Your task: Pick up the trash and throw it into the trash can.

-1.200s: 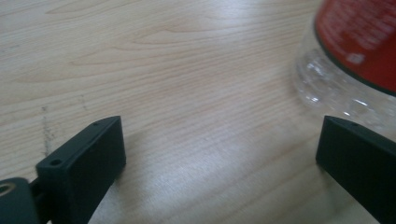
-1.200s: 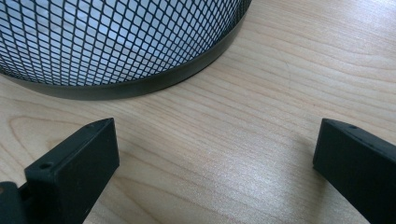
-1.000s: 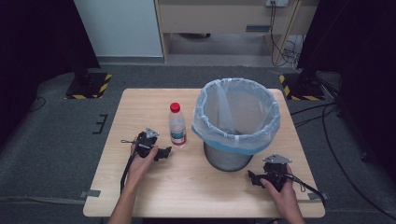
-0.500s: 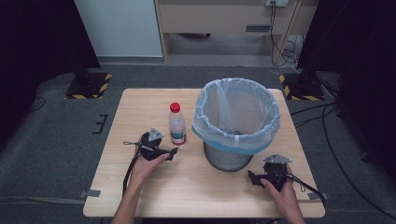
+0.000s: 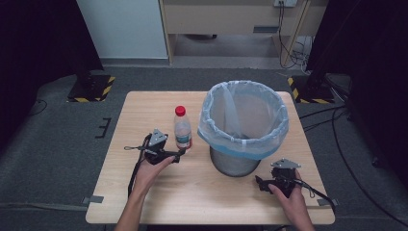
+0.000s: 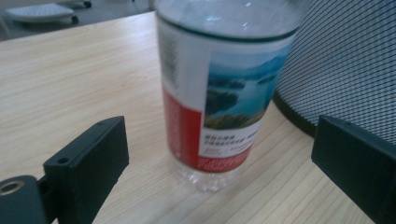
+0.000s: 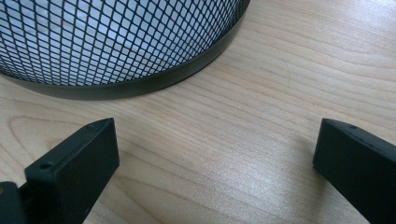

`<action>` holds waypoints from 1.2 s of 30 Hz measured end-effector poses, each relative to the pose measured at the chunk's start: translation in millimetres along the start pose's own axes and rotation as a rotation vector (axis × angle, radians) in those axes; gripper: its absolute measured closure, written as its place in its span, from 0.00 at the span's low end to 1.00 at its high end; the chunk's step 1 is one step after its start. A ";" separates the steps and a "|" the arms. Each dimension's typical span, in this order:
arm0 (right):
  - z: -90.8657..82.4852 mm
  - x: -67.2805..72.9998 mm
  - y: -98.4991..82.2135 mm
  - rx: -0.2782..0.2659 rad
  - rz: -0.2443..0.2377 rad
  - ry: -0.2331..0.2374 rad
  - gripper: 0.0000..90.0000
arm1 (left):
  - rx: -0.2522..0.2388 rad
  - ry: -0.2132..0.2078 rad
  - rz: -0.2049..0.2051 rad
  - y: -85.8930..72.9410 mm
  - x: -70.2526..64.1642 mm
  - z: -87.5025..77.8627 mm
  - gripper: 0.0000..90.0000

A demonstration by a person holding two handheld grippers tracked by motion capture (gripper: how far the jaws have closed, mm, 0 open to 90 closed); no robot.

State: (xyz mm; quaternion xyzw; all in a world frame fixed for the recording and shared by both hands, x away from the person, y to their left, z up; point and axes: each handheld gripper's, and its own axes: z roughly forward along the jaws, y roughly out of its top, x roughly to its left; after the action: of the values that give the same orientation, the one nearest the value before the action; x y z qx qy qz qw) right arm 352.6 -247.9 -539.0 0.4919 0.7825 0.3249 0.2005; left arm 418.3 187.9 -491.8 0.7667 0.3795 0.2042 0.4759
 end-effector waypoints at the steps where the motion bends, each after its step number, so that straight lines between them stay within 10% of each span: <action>1: 0.0 0.1 0.1 0.000 0.001 0.000 0.00 | -0.004 -0.003 0.011 1.3 -1.6 0.4 0.04; 18: 0.3 0.0 0.2 -0.001 0.002 0.000 0.00 | -0.043 0.000 0.025 17.2 3.4 17.5 0.05; 25: 0.3 0.0 0.2 -0.001 0.001 0.000 0.00 | -0.069 -0.061 -0.036 27.0 11.6 19.3 0.30; 36: 0.8 -0.5 0.7 -0.001 0.000 0.002 0.00 | -0.093 -0.041 0.067 61.3 15.3 -17.5 0.31</action>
State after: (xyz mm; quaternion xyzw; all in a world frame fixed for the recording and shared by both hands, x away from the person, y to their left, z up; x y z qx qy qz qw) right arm 353.8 -247.9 -539.1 0.4915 0.7824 0.3258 0.2001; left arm 439.9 194.0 -430.2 0.7600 0.3341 0.2215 0.5115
